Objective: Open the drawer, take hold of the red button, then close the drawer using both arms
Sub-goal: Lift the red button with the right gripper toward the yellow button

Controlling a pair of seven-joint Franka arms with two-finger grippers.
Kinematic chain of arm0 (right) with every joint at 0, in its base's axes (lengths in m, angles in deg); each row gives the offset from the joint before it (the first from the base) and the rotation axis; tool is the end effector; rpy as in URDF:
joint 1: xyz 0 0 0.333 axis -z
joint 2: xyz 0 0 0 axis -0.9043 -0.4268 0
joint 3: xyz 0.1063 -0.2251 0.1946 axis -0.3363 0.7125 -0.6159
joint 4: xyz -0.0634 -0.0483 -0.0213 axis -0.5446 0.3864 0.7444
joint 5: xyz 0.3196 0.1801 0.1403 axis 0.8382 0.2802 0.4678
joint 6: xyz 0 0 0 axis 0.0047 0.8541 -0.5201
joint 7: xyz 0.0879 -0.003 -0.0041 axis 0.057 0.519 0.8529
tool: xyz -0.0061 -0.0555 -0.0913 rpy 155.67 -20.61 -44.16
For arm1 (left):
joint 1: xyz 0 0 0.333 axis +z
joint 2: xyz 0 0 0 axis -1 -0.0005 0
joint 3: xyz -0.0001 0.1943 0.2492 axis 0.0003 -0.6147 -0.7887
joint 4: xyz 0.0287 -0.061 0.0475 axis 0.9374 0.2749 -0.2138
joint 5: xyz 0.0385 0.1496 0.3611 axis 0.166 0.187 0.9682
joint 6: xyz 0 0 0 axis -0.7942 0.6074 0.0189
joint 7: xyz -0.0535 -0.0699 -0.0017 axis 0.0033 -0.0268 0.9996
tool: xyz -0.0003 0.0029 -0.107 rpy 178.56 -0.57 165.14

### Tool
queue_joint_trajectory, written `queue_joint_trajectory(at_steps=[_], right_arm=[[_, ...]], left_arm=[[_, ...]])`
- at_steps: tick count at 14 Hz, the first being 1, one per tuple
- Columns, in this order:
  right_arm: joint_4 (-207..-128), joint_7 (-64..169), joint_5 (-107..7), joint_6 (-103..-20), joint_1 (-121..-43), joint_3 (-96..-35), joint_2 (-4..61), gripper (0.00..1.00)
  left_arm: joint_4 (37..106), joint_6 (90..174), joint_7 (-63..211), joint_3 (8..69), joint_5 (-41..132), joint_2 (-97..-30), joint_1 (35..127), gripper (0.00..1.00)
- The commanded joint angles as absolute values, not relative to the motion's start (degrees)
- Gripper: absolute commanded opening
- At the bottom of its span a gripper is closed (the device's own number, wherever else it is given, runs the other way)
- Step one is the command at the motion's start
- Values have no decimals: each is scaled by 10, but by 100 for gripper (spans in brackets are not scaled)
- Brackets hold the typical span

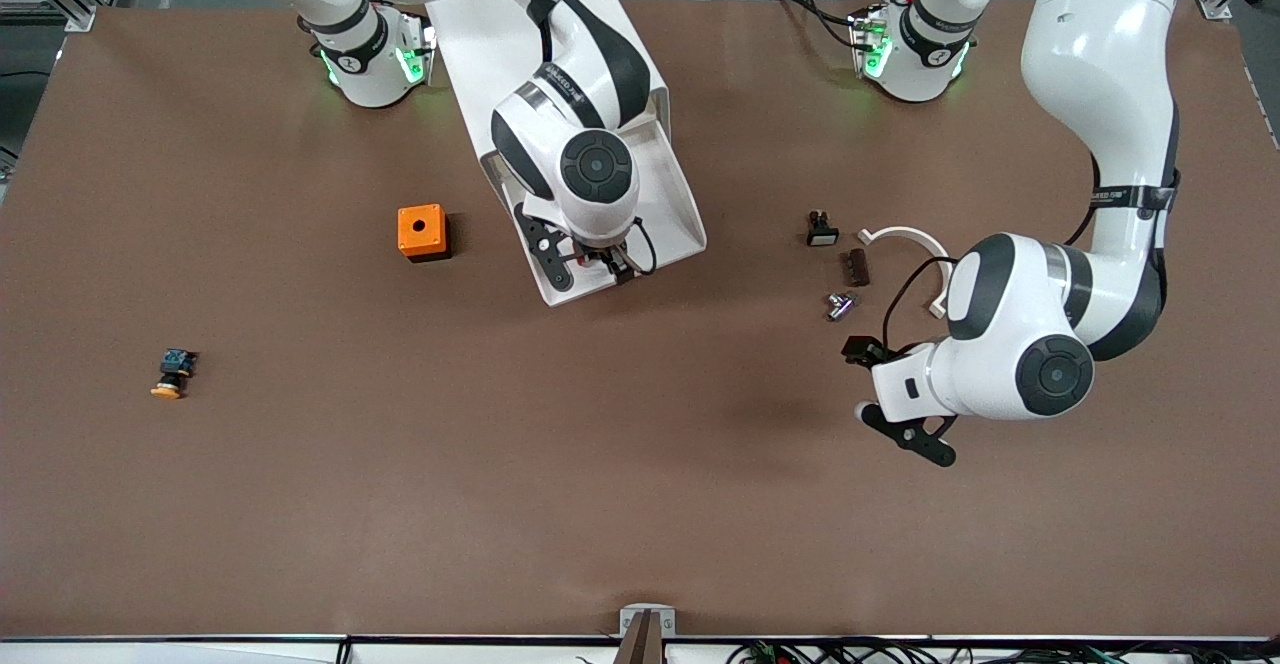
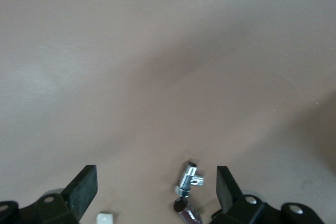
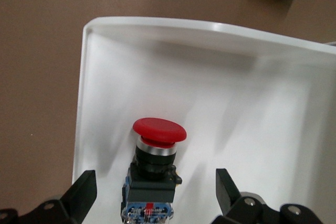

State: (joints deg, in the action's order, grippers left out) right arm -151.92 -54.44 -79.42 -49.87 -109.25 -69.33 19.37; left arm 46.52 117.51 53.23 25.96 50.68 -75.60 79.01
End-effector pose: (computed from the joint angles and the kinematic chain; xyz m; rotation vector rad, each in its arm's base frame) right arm 0.4908 0.4755 0.3354 2.5402 -1.5034 -0.2442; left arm 0.6840 -0.1939 0.3411 2.9136 -0.7484 -0.2828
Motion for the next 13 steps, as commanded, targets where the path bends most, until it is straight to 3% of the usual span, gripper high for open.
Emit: queue_joint_trajectory(at_steps=[1, 2, 5, 7, 9, 13], right_arm=[[-1517, -549, -784, -502, -1099, -688, 188, 100], [-1516, -549, -785, -502, -1099, -688, 188, 100], [-1515, -549, -784, -502, -1102, -688, 188, 53], [-1513, -549, -784, -502, -1103, -688, 188, 32], [-1512, -548, -784, -502, -1103, -688, 188, 22], [-1483, -545, -783, -483, -1095, -688, 195, 19]], left_arm=[[467, 1169, 576, 257, 522, -742, 784, 100], [468, 1169, 614, 262, 519, -742, 782, 100], [469, 1167, 741, 271, 515, -733, 767, 100], [469, 1167, 790, 272, 522, -730, 750, 100], [469, 1167, 867, 267, 527, -729, 738, 100], [469, 1167, 984, 269, 522, -729, 738, 100]])
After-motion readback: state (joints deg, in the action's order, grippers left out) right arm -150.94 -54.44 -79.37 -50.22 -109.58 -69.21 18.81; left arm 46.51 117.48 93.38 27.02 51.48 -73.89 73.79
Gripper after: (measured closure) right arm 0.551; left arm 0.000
